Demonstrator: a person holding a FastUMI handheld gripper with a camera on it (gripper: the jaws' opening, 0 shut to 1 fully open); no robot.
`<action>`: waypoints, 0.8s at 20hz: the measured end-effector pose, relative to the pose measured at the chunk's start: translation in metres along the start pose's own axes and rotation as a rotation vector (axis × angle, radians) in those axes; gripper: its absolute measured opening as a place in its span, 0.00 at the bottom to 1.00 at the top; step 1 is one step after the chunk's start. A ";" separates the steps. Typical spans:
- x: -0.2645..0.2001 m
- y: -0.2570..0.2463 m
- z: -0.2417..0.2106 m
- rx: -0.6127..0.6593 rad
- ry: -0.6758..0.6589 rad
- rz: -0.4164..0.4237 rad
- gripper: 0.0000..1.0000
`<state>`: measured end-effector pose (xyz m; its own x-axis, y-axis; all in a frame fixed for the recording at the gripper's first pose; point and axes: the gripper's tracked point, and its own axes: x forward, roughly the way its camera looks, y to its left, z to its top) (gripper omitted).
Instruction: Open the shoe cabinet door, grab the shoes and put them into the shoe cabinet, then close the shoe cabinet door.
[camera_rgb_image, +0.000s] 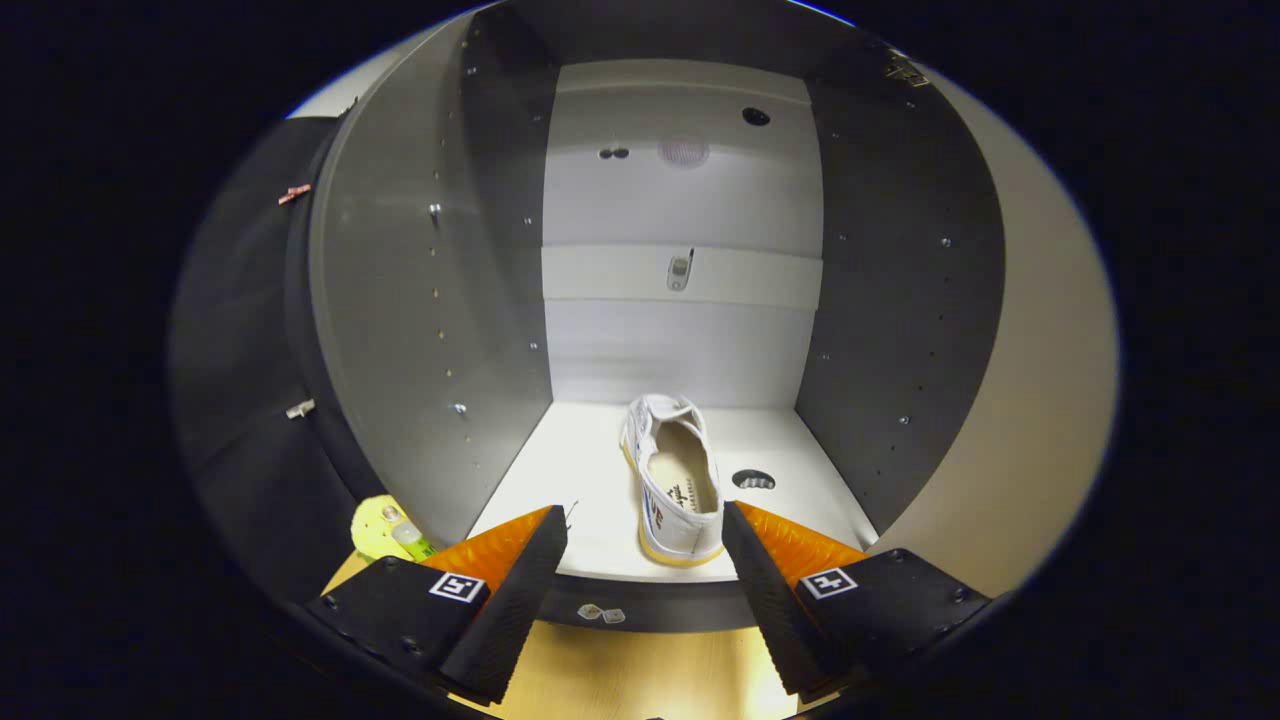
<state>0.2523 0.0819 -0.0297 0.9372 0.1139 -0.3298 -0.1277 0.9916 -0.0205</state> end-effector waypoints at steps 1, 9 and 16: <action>-0.007 0.000 0.008 0.003 -0.015 0.009 0.98; -0.128 0.000 0.035 -0.006 -0.204 0.034 0.98; -0.202 -0.034 0.009 -0.021 -0.245 0.065 0.98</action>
<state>0.0701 0.0262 0.0457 0.9771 0.1914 -0.0929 -0.1947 0.9805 -0.0273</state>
